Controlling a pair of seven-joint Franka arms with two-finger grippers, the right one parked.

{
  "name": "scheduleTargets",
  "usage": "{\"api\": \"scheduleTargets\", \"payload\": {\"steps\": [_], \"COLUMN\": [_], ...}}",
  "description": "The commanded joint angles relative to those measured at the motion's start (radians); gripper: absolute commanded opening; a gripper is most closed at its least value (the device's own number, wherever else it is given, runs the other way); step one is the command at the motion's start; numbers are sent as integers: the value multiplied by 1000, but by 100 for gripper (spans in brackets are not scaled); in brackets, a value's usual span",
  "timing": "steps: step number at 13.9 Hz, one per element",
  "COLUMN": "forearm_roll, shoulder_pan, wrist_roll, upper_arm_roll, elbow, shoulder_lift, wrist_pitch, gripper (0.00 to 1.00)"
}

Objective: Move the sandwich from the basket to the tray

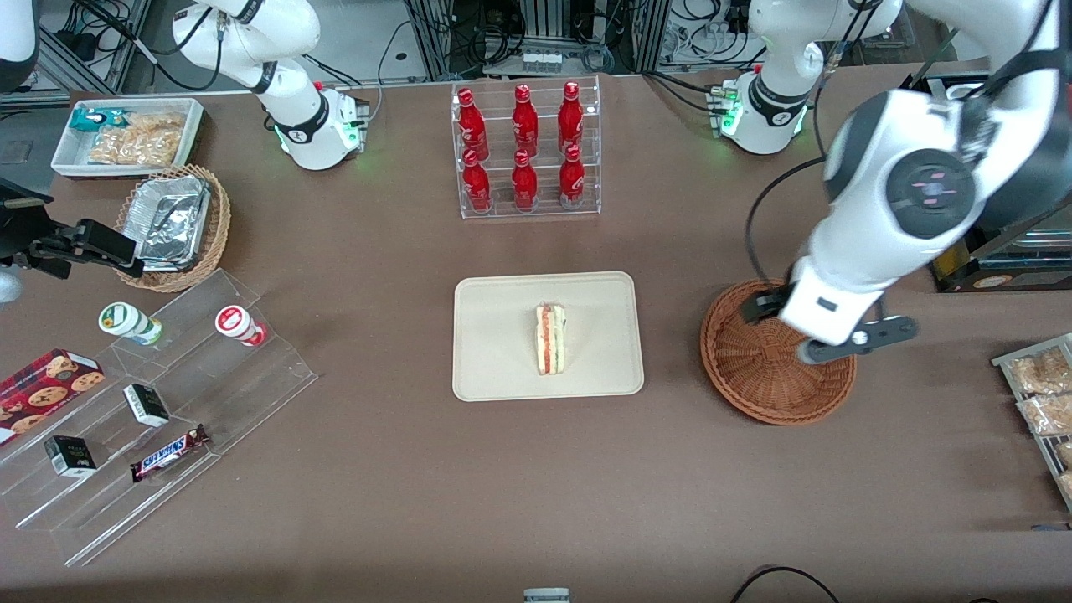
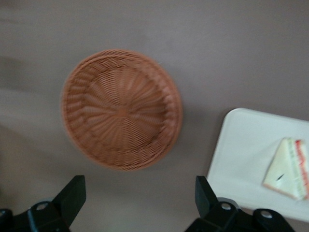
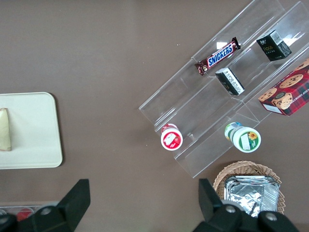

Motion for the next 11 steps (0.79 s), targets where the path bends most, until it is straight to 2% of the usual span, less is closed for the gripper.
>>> {"api": "scheduleTargets", "payload": {"steps": [1,5,8,11], "forearm_roll": [-25,-47,-51,-100], "shoulder_pan": [25,138,135,143], "wrist_roll": [113,240,282,285], "upper_arm_roll": [47,51,101,104], "elbow": [20,4,2,8], "shoulder_lift": [-68,-160,-188,-204], "wrist_pitch": [-119,-206,-229,-245], "gripper": [100,100,100,100]}}
